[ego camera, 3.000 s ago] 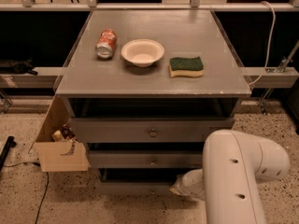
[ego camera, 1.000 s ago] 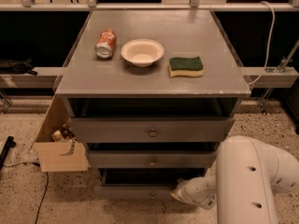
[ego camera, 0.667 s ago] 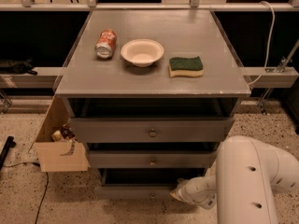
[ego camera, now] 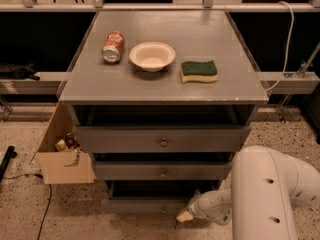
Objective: Open bottom drawer
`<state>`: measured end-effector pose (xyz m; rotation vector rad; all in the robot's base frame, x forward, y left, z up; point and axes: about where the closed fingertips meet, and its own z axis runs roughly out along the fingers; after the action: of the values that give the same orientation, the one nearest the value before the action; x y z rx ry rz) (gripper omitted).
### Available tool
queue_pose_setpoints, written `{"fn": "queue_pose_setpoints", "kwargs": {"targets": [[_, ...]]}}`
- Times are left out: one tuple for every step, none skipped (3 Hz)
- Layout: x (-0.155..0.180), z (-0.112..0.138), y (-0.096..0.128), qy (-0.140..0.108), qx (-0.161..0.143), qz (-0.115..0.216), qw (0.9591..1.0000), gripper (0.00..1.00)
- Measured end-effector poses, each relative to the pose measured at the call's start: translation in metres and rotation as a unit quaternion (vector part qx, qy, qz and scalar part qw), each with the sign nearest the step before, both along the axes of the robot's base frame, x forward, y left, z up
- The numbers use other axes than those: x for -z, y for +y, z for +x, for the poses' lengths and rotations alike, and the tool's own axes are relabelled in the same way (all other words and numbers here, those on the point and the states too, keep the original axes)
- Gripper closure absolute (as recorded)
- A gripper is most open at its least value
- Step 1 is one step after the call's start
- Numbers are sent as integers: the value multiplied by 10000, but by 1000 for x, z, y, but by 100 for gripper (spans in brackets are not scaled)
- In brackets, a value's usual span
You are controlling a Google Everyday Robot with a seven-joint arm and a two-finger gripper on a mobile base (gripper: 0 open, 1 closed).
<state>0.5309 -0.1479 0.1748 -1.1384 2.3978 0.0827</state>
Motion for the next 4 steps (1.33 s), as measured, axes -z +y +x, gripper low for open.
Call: {"fn": "queue_pose_setpoints", "kwargs": {"targets": [[0, 0, 0, 0, 0, 0, 10000, 32], [4, -9, -2, 37, 14, -68, 10000, 56], [9, -32, 2, 66, 67, -3, 10000, 81], [3, -32, 2, 66, 67, -3, 10000, 100]]}}
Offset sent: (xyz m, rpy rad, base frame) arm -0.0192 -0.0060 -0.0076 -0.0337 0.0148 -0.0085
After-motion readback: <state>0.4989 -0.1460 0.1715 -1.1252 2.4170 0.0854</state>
